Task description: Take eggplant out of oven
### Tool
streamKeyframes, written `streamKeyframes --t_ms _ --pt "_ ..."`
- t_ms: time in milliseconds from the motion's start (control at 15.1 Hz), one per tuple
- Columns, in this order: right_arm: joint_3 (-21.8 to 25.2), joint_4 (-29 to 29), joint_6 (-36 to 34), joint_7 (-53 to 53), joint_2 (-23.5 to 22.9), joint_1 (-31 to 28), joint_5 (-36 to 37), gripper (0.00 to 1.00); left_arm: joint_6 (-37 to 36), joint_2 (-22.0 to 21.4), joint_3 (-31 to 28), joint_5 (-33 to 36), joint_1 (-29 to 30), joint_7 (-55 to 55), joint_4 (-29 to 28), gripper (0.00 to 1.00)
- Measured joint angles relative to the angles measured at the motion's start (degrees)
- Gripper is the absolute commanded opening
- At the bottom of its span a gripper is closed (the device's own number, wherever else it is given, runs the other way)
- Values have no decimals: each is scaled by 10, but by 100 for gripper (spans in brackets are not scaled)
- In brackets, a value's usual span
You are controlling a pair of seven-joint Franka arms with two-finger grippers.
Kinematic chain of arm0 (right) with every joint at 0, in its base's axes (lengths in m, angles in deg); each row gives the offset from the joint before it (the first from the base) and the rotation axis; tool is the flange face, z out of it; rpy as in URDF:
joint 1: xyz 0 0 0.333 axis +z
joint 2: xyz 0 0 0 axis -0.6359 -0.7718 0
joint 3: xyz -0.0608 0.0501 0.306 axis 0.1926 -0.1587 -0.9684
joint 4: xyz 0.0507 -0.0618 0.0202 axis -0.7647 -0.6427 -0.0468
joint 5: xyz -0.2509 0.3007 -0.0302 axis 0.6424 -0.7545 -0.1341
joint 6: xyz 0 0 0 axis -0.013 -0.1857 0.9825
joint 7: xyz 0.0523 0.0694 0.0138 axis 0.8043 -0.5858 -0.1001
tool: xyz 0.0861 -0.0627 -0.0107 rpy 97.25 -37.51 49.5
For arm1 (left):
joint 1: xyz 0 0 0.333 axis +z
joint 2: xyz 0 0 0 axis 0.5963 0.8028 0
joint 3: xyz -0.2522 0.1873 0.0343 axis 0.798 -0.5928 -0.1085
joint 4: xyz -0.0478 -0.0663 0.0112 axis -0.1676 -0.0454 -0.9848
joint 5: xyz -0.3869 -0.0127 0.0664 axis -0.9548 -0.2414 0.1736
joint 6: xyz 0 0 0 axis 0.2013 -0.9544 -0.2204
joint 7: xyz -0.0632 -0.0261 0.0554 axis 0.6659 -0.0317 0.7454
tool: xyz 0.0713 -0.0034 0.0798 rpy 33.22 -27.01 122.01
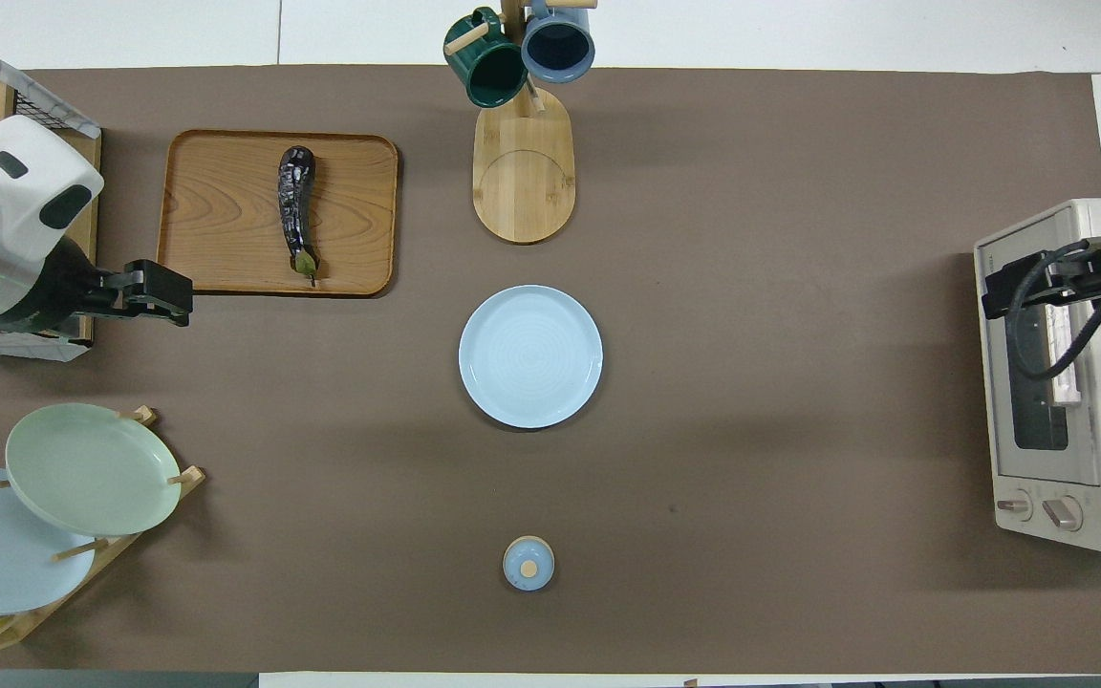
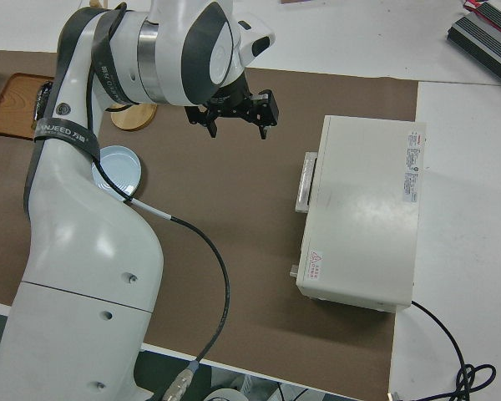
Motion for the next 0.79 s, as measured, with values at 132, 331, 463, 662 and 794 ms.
streamKeyframes --t_ms 132,331,463,662,794 --pt "3 1 0 0 0 -1 0 100 -9 0 3 -7 6 2 4 100" --pt "8 1 0 0 1 -4 0 100 -10 0 6 -28 6 2 -2 100" --pt "9 1 0 0 1 -8 0 100 -11 0 7 -33 6 2 -2 100" --pt "7 2 0 5 1 -9 0 100 -11 0 7 -34 6 2 -2 100" --pt "6 2 0 7 2 -9 0 100 -11 0 7 -34 6 2 -2 100"
